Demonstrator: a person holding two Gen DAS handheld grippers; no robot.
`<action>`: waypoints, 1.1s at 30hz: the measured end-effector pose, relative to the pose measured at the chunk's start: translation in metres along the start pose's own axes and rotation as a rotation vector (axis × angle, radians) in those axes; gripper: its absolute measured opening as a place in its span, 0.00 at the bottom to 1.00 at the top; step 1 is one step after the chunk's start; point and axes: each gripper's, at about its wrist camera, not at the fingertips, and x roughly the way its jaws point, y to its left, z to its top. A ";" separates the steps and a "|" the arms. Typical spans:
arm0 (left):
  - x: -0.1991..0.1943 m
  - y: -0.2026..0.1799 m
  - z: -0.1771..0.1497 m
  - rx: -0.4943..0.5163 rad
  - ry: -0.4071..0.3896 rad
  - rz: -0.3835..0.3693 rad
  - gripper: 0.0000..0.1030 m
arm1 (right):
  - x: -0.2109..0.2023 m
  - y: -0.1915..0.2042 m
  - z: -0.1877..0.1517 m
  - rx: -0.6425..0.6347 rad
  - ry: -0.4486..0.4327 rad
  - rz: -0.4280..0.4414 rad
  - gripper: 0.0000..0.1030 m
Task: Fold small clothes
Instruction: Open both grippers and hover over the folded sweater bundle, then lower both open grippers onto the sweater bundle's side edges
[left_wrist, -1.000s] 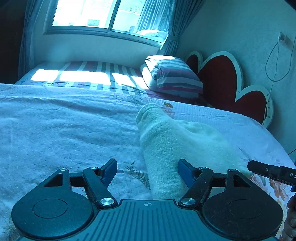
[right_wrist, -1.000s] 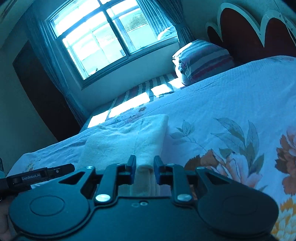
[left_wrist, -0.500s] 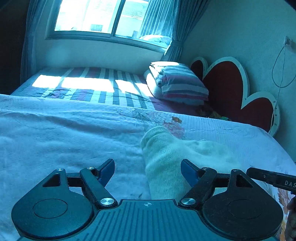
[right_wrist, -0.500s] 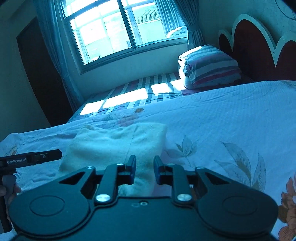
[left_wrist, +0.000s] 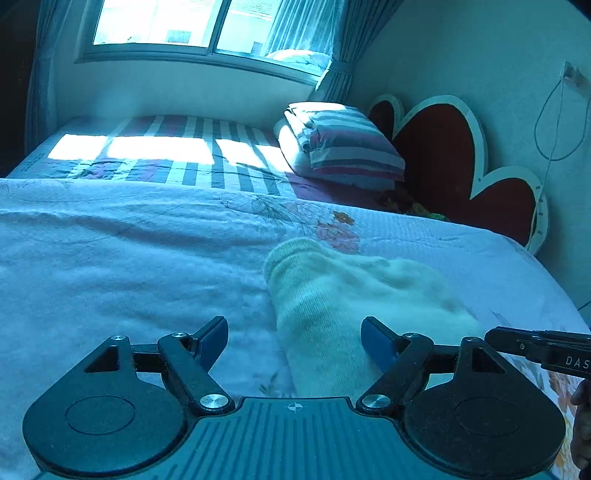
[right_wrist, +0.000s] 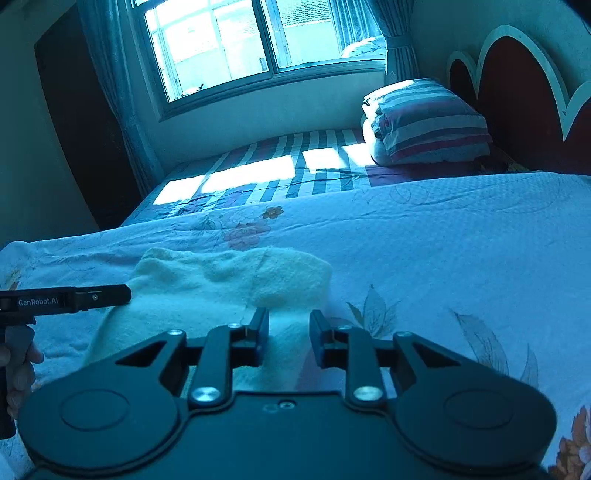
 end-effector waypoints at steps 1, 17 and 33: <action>-0.012 -0.003 -0.011 -0.002 0.001 -0.002 0.76 | -0.009 0.003 -0.007 -0.001 0.009 0.011 0.25; -0.075 -0.049 -0.096 0.090 0.037 0.095 0.76 | -0.063 0.110 -0.100 -0.330 0.068 -0.040 0.15; -0.105 0.015 -0.079 -0.036 -0.021 0.039 0.76 | -0.099 0.001 -0.086 0.082 0.013 0.037 0.26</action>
